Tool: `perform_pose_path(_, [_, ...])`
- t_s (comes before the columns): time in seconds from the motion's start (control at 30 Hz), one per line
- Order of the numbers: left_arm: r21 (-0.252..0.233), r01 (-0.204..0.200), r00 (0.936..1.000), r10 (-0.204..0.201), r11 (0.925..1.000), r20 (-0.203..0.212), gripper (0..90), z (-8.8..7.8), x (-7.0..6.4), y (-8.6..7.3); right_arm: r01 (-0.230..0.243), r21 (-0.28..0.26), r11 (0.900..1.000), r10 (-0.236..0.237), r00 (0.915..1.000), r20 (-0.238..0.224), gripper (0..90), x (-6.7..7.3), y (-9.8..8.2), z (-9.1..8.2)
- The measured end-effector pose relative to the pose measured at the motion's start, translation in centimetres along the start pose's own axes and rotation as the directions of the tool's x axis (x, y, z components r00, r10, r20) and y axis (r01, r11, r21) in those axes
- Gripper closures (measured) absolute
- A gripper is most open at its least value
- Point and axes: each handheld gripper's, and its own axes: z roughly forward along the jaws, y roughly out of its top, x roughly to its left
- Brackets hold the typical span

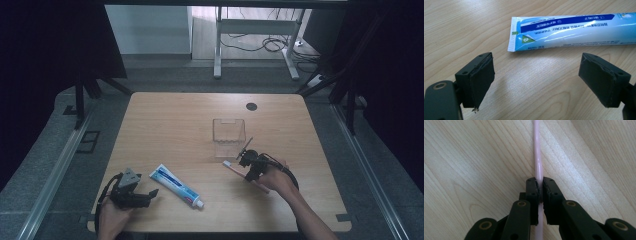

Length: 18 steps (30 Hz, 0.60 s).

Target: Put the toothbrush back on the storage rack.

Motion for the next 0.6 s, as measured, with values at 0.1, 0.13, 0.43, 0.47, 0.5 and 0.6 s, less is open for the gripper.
perform_pose_path(0.1, [0.003,-0.002,1.0,0.002,1.0,0.0,13.4,0.0,0.0,0.0,-0.009,-0.008,1.0,0.009,1.0,0.002,83.8,-0.1,-0.1,-0.1])
perform_pose_path(0.13, [0.003,-0.002,1.0,0.002,1.0,0.0,13.4,0.0,0.0,0.0,-0.009,-0.008,1.0,0.009,1.0,0.002,83.8,-0.1,-0.1,-0.1])
perform_pose_path(0.43, [0.009,-0.011,0.9999,0.011,0.9999,-0.003,13.4,0.0,-0.1,0.0,-0.021,-0.045,0.999,0.02,0.9997,-0.011,83.8,0.1,-0.7,-1.4])
perform_pose_path(0.47, [0.008,-0.01,0.9999,0.01,0.9999,-0.002,13.4,0.0,-0.1,0.0,-0.012,-0.048,0.999,0.011,0.9999,-0.011,83.8,0.2,-0.9,-1.6])
perform_pose_path(0.5, [0.008,-0.01,0.9999,0.01,0.9999,0.0,13.4,0.0,-0.1,0.0,-0.003,-0.054,0.999,0.002,0.9999,-0.013,83.8,0.2,-1.0,-1.7])
perform_pose_path(0.6, [0.008,-0.009,1.0,0.009,0.9999,0.004,13.4,0.0,-0.1,0.1,-0.01,-0.066,0.998,0.01,0.9999,-0.014,83.8,0.3,-1.3,-2.0])
